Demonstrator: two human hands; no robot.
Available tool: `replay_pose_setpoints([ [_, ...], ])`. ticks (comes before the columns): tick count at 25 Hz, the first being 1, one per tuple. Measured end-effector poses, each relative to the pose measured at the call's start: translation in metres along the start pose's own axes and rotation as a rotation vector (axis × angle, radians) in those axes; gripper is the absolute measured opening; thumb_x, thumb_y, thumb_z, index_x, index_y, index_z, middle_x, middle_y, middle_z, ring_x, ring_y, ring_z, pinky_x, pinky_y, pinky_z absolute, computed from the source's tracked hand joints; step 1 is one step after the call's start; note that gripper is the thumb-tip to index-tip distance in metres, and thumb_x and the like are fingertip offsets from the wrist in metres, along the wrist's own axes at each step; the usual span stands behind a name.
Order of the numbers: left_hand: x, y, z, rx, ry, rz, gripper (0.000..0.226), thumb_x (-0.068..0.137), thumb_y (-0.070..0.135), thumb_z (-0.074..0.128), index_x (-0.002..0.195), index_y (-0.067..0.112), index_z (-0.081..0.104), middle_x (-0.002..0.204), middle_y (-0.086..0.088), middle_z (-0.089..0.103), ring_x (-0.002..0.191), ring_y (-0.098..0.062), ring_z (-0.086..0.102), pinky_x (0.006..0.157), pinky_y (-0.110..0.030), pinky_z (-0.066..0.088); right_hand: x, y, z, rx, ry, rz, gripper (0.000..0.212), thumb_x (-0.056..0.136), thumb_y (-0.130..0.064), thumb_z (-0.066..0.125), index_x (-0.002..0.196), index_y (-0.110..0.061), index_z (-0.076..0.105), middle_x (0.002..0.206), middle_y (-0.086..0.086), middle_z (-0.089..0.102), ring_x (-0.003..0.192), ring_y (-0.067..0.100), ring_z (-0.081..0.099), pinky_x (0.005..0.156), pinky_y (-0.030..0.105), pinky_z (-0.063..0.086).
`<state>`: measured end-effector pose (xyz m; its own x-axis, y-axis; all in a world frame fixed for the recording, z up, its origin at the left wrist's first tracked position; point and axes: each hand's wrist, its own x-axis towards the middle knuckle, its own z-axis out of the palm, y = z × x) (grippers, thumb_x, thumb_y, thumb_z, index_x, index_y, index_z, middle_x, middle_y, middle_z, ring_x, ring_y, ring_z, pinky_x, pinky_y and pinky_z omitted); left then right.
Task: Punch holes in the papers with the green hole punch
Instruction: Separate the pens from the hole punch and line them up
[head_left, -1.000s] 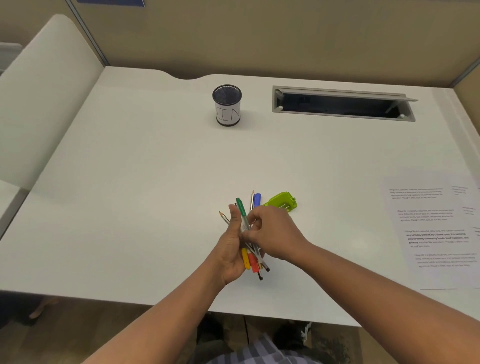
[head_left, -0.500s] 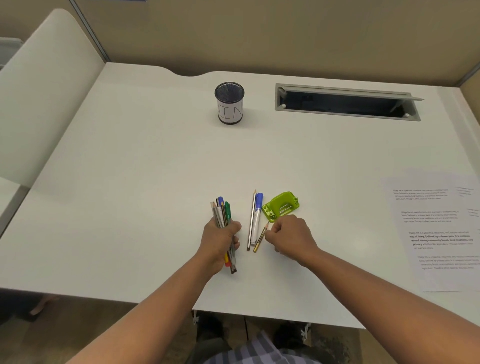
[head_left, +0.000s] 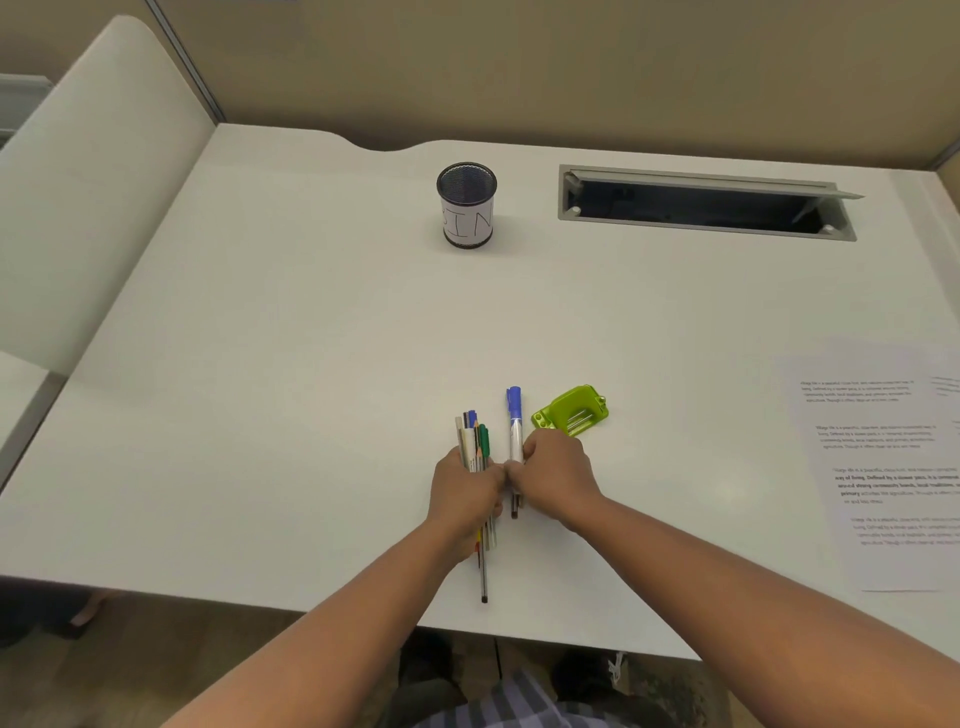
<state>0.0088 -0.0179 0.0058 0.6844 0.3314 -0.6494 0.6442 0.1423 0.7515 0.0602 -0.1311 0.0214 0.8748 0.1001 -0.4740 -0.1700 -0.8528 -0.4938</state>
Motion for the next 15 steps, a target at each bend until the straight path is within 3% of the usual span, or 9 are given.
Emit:
replay_pose_setpoints([
  [4,0.003,0.0,-0.002,-0.101,-0.003,-0.071,0.014,0.086,-0.002,0.063,0.088,0.011,0.056,0.065,-0.006,0.054,0.048,-0.016,0.047,0.048,-0.029,0.047,0.002,0.0,0.001,0.094,-0.036,0.015,0.026,0.08,-0.028,0.077,0.071,-0.018,0.055,0.07,0.002,0.057,0.064,0.021,0.054,0.053,0.028,0.04],
  [7,0.006,0.001,-0.008,-0.149,-0.032,-0.139,0.016,0.085,-0.003,0.066,0.095,0.008,0.06,0.068,-0.007,0.059,0.045,-0.013,0.051,0.048,-0.027,0.05,0.002,0.001,-0.001,0.176,-0.083,0.04,0.037,0.077,-0.028,0.083,0.063,-0.017,0.051,0.063,0.002,0.05,0.057,0.019,0.044,0.053,0.029,0.036],
  [11,0.005,0.002,-0.013,-0.191,-0.08,-0.212,0.021,0.085,-0.001,0.069,0.105,0.006,0.069,0.072,-0.009,0.068,0.048,-0.012,0.055,0.051,-0.026,0.054,0.0,0.002,-0.001,0.213,-0.106,0.053,0.031,0.078,-0.03,0.082,0.071,-0.017,0.054,0.068,0.002,0.052,0.061,0.018,0.045,0.057,0.031,0.038],
  [15,0.004,0.005,-0.018,-0.232,-0.132,-0.218,0.017,0.087,0.004,0.072,0.104,0.008,0.072,0.065,-0.004,0.067,0.049,-0.012,0.056,0.05,-0.026,0.054,-0.005,0.003,-0.002,0.361,-0.14,0.011,0.024,0.083,-0.03,0.08,0.085,-0.01,0.067,0.066,0.002,0.058,0.054,0.012,0.052,0.048,0.031,0.046],
])
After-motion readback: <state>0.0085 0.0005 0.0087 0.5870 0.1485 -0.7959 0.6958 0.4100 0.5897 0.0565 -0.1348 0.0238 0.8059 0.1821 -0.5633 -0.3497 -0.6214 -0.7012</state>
